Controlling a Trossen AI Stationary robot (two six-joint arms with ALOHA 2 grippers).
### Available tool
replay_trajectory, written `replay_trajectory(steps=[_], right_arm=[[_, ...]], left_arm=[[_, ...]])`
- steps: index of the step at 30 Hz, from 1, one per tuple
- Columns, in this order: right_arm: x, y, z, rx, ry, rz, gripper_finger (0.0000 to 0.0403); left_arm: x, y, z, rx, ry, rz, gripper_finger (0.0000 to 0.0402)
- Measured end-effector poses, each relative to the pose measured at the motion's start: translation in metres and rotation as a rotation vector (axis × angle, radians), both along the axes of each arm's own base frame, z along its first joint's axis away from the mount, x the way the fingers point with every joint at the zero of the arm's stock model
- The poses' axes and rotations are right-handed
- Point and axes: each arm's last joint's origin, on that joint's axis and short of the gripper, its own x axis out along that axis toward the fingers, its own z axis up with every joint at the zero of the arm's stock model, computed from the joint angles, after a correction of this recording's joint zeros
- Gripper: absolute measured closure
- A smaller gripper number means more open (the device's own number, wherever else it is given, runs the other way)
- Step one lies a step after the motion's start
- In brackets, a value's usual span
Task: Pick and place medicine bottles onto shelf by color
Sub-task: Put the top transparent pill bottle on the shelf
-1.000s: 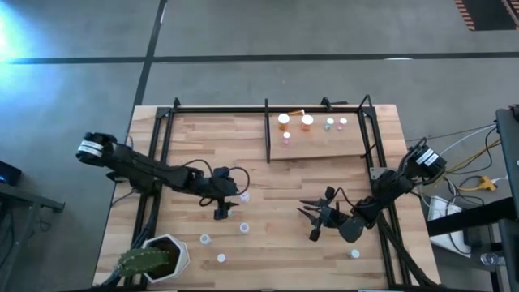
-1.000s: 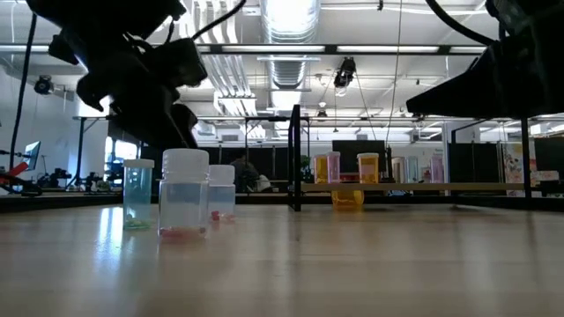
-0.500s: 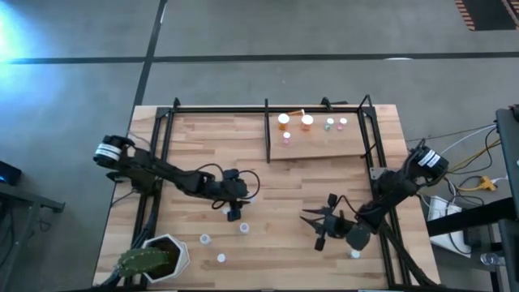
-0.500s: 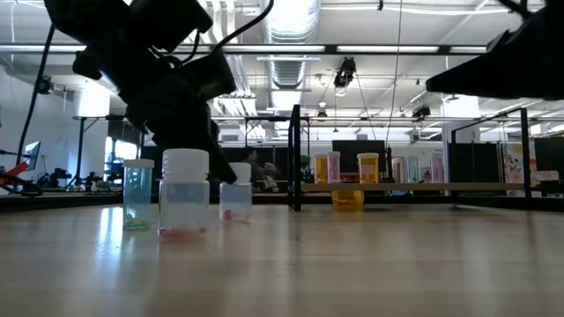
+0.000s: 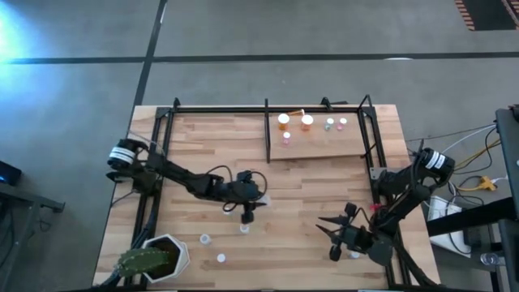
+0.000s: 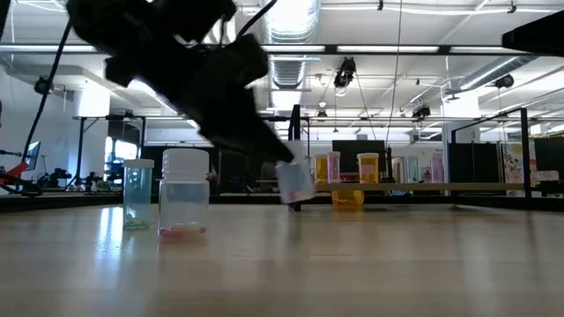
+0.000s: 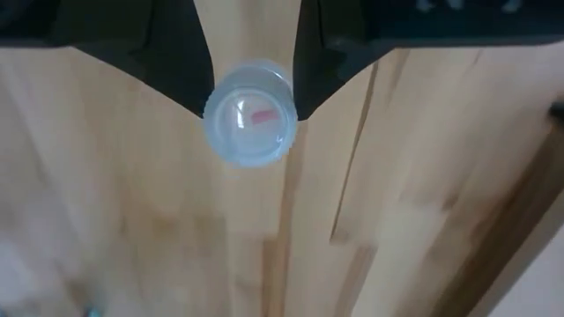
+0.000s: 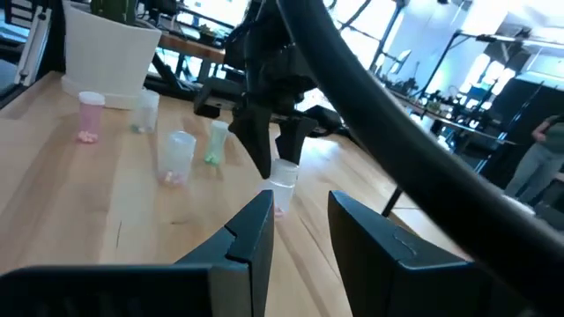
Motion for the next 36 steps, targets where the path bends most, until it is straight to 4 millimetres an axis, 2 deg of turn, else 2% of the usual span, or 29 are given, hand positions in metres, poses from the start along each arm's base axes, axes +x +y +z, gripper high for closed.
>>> replay_trajectory(steps=[3, 8, 13, 18, 23, 28, 31, 36], right_arm=[[-0.004, 0.002, 0.0, -0.002, -0.009, -0.009, 0.0303], [-0.006, 0.003, 0.0, 0.008, -0.016, -0.015, 0.0303], [-0.01, 0.004, 0.0, 0.001, -0.023, -0.024, 0.0303], [-0.022, 0.008, 0.0, -0.014, -0.048, -0.063, 0.0303], [-0.025, 0.009, -0.001, -0.004, -0.055, -0.06, 0.0303], [-0.025, 0.008, -0.001, 0.009, -0.06, -0.06, 0.0303], [-0.025, 0.008, -0.002, 0.007, -0.059, -0.061, 0.0303], [-0.025, 0.007, -0.002, 0.005, -0.058, -0.06, 0.0303]], left_arm=[[0.028, -0.002, 0.012, -0.006, -0.03, -0.007, 0.0286], [0.081, 0.008, 0.051, -0.007, -0.019, 0.003, 0.0286], [0.128, 0.038, 0.085, 0.048, 0.0, 0.049, 0.0286], [0.161, 0.078, 0.099, 0.076, -0.029, 0.136, 0.0286], [0.177, 0.123, 0.096, 0.061, -0.039, 0.24, 0.0286], [0.18, 0.163, 0.083, 0.025, -0.027, 0.336, 0.0286], [0.179, 0.178, 0.074, 0.02, -0.005, 0.364, 0.0286], [0.175, 0.191, 0.068, 0.006, 0.01, 0.395, 0.0286]])
